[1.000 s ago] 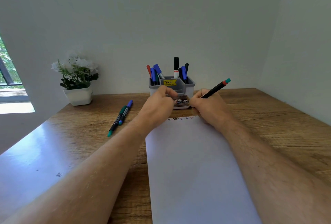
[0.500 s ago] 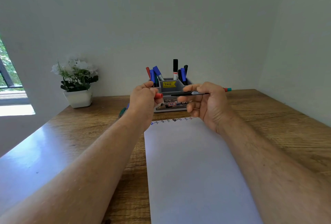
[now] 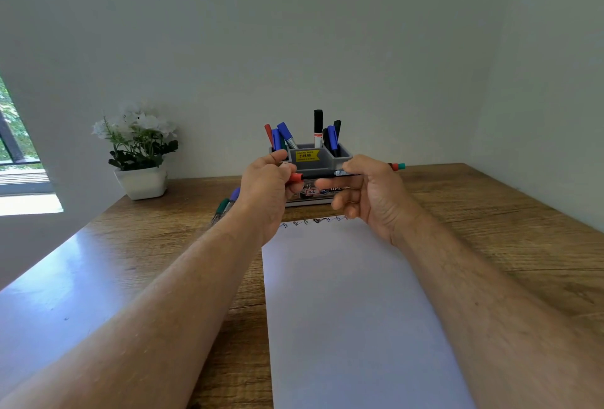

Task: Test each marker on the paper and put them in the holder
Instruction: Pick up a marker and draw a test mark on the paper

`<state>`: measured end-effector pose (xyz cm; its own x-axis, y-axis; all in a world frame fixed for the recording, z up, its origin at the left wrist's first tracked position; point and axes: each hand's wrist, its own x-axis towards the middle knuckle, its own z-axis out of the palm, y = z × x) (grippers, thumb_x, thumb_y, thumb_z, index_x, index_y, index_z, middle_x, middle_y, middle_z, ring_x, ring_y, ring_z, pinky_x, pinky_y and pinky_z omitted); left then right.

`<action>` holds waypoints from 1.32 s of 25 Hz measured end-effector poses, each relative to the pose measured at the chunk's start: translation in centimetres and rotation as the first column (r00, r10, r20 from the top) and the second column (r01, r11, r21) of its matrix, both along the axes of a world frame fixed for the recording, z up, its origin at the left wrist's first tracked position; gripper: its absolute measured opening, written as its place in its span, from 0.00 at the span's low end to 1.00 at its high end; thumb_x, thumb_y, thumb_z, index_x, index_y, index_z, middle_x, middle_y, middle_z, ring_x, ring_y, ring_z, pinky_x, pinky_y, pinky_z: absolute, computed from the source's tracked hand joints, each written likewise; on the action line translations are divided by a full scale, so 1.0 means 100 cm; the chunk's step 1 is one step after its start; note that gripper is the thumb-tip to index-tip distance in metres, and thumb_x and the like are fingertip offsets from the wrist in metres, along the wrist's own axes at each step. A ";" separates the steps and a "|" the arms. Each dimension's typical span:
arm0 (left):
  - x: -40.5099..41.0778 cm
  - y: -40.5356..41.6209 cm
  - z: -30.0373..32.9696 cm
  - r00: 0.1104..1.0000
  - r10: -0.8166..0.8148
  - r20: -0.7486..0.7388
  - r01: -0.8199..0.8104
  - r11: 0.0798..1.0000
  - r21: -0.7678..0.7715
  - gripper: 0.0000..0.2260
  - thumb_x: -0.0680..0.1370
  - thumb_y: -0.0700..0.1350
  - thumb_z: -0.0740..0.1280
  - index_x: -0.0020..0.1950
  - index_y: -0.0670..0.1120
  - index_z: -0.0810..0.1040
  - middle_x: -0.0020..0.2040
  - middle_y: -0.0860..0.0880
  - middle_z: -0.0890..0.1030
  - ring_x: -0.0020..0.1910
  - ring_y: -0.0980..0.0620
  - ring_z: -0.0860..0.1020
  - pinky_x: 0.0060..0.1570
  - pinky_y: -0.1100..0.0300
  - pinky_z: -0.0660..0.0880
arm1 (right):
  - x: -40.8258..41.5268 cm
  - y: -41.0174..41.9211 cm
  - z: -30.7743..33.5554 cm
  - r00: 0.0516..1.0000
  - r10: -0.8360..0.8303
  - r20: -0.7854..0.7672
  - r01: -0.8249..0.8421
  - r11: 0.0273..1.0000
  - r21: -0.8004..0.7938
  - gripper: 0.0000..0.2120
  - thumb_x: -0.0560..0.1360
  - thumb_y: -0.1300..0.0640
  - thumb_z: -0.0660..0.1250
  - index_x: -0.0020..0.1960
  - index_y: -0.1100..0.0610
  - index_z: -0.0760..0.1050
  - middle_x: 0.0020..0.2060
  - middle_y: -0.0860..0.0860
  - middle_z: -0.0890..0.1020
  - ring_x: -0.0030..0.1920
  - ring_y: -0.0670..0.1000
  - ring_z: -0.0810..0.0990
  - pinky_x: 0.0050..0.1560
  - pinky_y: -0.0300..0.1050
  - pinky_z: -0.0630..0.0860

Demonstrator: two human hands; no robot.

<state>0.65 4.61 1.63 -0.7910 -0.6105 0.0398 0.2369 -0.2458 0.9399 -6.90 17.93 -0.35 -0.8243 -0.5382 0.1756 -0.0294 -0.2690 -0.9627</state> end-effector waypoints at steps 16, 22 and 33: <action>0.001 -0.023 -0.007 0.964 0.190 -0.185 -0.175 0.980 0.095 0.18 0.73 0.42 0.74 0.60 0.40 0.76 0.47 0.42 0.85 0.42 0.50 0.86 0.35 0.63 0.80 | 0.004 -0.004 0.000 0.941 -0.089 -0.327 0.150 0.974 0.168 0.10 0.75 0.63 0.70 0.54 0.54 0.84 0.29 0.45 0.81 0.22 0.42 0.73 0.22 0.31 0.67; 0.000 -0.024 -0.009 0.961 0.192 -0.199 -0.180 0.981 0.078 0.14 0.74 0.42 0.73 0.57 0.40 0.77 0.44 0.43 0.86 0.41 0.50 0.86 0.34 0.62 0.80 | 0.011 -0.010 -0.003 0.784 -0.222 -0.580 0.364 0.921 0.139 0.09 0.71 0.60 0.75 0.48 0.51 0.78 0.35 0.44 0.84 0.35 0.37 0.82 0.35 0.27 0.73; -0.003 -0.018 -0.018 0.960 0.180 -0.215 -0.185 0.983 -0.003 0.11 0.75 0.41 0.72 0.55 0.40 0.76 0.48 0.41 0.84 0.40 0.52 0.85 0.38 0.62 0.80 | 0.018 -0.010 -0.004 0.773 -0.265 -0.576 0.407 0.904 0.130 0.04 0.71 0.58 0.76 0.42 0.52 0.81 0.30 0.45 0.83 0.30 0.40 0.82 0.29 0.29 0.72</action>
